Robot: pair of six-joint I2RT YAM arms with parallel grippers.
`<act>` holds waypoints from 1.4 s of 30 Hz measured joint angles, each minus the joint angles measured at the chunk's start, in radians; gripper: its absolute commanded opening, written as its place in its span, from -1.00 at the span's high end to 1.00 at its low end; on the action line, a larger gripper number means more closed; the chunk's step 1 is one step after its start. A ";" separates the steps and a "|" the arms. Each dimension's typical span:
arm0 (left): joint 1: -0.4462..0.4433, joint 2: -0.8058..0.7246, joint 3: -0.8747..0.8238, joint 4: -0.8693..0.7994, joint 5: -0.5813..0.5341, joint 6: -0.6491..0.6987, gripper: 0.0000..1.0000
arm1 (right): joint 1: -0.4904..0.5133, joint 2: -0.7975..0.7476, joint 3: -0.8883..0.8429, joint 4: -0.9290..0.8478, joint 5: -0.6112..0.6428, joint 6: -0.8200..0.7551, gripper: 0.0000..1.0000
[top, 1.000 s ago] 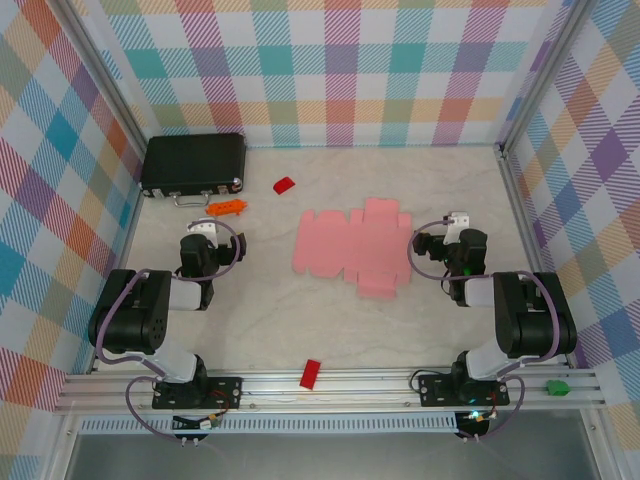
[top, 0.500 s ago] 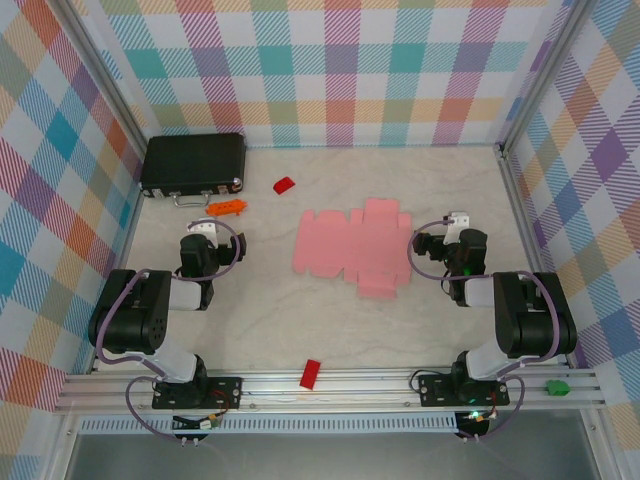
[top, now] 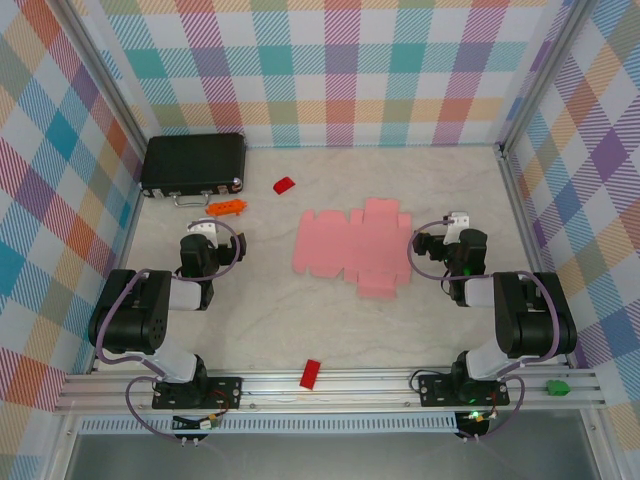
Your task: Fold the paper box
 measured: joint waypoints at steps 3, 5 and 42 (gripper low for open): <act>0.000 -0.009 0.000 -0.009 -0.016 -0.001 -0.99 | 0.000 -0.007 0.012 -0.040 0.019 0.003 -0.98; 0.000 -0.048 0.000 -0.048 -0.035 -0.004 -1.00 | 0.000 -0.039 0.026 -0.098 0.032 0.009 -0.98; -0.458 0.418 0.937 -1.002 0.243 -0.342 1.00 | 0.327 0.009 0.424 -1.031 -0.212 0.401 0.60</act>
